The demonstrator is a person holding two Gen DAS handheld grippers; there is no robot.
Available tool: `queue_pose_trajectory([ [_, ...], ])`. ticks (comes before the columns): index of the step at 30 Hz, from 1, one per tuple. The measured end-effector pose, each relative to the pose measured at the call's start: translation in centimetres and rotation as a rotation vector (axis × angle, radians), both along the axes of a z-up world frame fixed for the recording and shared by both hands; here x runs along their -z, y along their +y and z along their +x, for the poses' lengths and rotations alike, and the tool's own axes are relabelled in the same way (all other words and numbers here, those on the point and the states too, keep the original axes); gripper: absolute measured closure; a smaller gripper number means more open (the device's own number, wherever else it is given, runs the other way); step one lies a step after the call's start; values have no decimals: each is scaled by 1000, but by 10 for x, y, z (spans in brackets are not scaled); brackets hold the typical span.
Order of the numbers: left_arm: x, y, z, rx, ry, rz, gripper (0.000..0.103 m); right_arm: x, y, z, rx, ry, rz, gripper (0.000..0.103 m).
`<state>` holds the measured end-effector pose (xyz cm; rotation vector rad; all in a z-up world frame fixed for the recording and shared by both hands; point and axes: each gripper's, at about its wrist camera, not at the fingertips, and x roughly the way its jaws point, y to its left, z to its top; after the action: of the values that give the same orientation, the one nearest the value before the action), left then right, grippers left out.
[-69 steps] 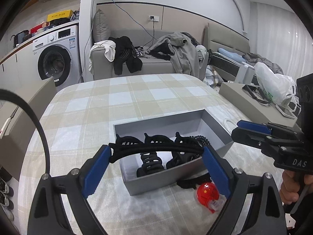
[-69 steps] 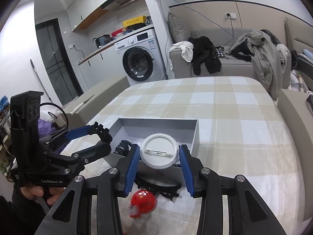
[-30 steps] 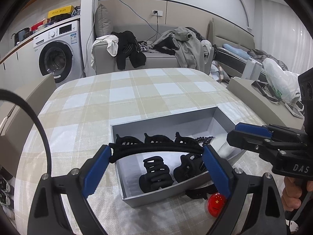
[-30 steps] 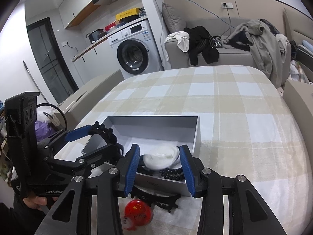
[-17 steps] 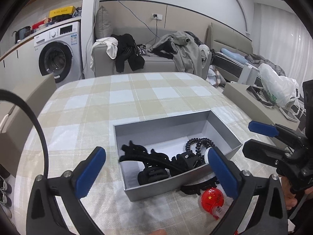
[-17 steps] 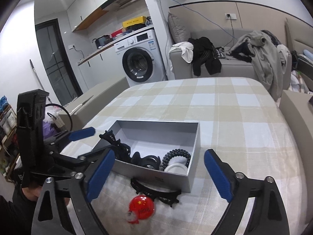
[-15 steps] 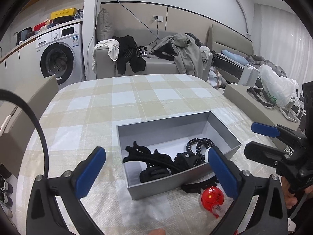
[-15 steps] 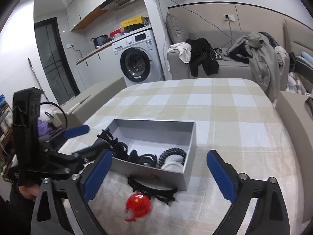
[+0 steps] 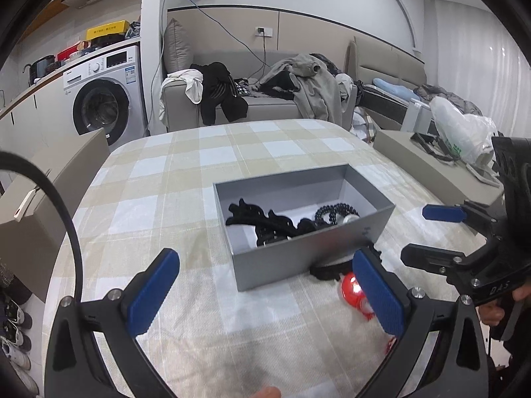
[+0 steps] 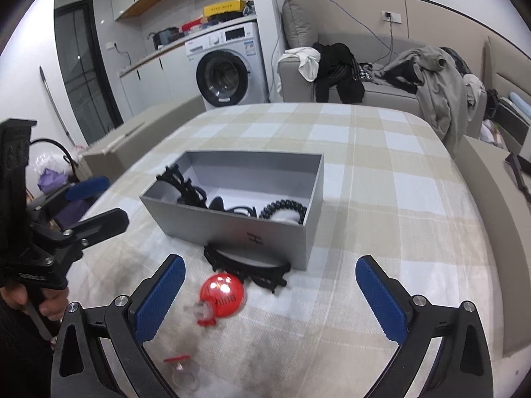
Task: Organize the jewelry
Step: 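Move the right gripper to the clear pacifier clip and close on it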
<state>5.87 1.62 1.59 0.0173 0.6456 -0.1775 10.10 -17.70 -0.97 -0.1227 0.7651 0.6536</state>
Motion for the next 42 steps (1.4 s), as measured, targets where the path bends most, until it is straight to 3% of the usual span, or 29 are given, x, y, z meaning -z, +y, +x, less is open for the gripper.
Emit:
queue_pose_trajectory([
  [15,19,-8,0,27,66,21,1,28,2,9,36,52,-100,0],
  [33,25,-6,0,6,82,39,1,42,32,-17,-140,53,-142,0],
  [42,25,-2,2,-9,87,31,1,37,30,-16,-126,72,-124,8],
])
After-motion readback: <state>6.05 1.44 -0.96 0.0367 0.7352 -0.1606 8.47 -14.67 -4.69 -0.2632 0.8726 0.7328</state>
